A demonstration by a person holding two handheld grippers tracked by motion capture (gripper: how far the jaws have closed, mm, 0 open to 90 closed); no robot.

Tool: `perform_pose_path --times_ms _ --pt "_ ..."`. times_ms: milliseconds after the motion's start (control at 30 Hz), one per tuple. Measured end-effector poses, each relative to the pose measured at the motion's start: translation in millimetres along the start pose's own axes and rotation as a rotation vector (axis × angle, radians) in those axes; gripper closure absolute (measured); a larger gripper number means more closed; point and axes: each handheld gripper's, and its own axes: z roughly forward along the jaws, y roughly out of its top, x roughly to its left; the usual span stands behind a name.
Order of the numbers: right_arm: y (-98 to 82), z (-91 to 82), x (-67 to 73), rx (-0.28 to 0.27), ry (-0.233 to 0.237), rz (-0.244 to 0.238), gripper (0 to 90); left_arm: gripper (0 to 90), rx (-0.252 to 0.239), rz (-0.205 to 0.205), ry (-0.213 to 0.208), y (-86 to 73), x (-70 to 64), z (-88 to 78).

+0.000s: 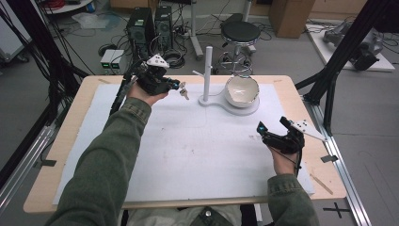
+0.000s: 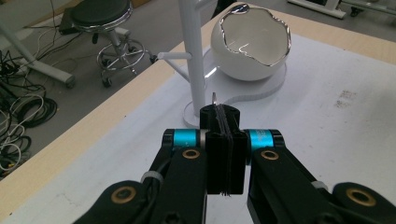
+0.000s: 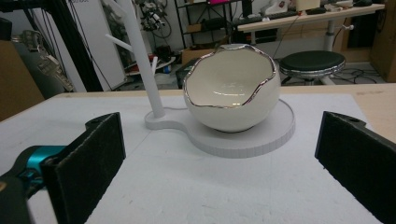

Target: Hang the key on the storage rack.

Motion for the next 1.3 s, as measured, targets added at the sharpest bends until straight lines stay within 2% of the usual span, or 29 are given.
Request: perform_pose_path --times_ms 233,433,833,1000,1300 --pt "0.0 -0.1 0.4 -0.001 0.001 -0.002 0.6 89.2 -0.03 0.016 -0.003 17.7 -2.3 -7.0" --pt "0.0 -0.2 0.5 -0.002 0.003 0.001 0.6 89.2 -0.033 0.02 -0.015 30.0 -3.7 -7.5" --pt "0.0 -0.3 -0.3 0.001 0.0 0.008 0.6 89.2 -0.042 0.041 -0.005 52.5 -9.2 -5.8" --pt "0.1 -1.1 0.0 -0.002 0.002 0.011 0.6 89.2 -0.04 0.051 -0.006 65.7 -13.6 -2.0" --pt "0.3 -1.1 -1.0 -0.005 0.002 0.012 0.6 89.2 -0.047 0.043 -0.033 82.8 -22.3 14.2"
